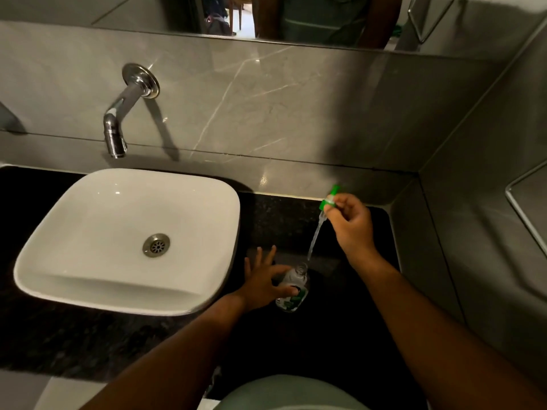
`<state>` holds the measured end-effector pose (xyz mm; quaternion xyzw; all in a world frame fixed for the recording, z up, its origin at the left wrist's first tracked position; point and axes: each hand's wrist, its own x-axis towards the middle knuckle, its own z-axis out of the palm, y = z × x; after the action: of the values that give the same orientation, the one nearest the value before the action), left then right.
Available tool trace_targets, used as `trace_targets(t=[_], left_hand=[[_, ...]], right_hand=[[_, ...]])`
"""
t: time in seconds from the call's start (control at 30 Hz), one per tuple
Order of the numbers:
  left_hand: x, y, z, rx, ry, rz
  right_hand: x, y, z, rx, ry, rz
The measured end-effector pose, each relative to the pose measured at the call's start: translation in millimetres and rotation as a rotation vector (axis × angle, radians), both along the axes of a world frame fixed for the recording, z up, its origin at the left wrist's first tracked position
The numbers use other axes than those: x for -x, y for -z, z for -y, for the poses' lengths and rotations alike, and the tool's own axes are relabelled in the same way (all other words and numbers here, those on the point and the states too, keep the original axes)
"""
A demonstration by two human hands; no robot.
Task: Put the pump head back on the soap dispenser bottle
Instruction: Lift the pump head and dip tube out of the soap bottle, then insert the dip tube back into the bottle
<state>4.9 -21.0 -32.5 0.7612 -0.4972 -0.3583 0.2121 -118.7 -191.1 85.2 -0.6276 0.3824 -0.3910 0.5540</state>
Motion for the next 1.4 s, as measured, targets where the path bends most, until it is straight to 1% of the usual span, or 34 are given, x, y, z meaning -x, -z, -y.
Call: trace_targets(t=[0.1, 0.3, 0.43, 0.53, 0.73, 0.8, 0.93, 1.0, 1.07, 1.13, 1.27, 1.33, 1.4], left_hand=[[1.2, -1.3, 1.6, -0.019, 0.008, 0.016], [2.1, 1.5, 0.8, -0.010, -0.014, 0.006], [4.0, 8.8, -0.3, -0.002, -0.036, 0.040], [6.9, 13.0, -0.9, 0.011, -0.061, 0.052], [11.2, 14.5, -5.4, 0.010, -0.111, 0.046], [11.4, 11.9, -5.7, 0.001, -0.126, 0.042], [12.5, 9.2, -5.2, -0.009, -0.119, 0.042], [13.4, 8.8, -4.0, -0.012, -0.113, 0.056], [14.6, 7.9, -3.1, -0.014, -0.103, 0.054], [16.5, 7.1, -2.4, -0.018, -0.091, 0.040], [19.4, 8.7, -3.2, -0.020, -0.175, 0.038], [17.5, 9.6, -3.5, -0.027, -0.149, 0.066], [15.1, 8.7, -2.0, -0.032, -0.114, 0.077]], right_hand=[[-3.7, 6.1, -8.4, 0.014, -0.015, 0.008], [6.2, 26.4, -26.1, 0.044, -0.045, -0.075], [15.3, 46.2, -47.4, -0.026, -0.080, -0.138], [23.3, 66.4, -66.1, -0.109, -0.118, -0.243], [34.5, 81.7, -76.8, -0.117, -0.146, -0.296], [36.8, 83.9, -74.2, -0.143, -0.180, -0.278], [35.9, 88.3, -69.8, -0.256, -0.240, -0.141], [31.1, 87.3, -69.2, -0.286, -0.201, -0.143], [24.5, 86.8, -69.9, -0.256, -0.131, -0.182], [19.3, 85.7, -74.7, -0.217, -0.108, -0.228], [22.0, 89.4, -78.8, -0.272, -0.233, -0.138], [28.9, 88.6, -74.2, -0.270, -0.313, -0.121], [32.2, 87.2, -67.8, -0.237, -0.340, -0.130]])
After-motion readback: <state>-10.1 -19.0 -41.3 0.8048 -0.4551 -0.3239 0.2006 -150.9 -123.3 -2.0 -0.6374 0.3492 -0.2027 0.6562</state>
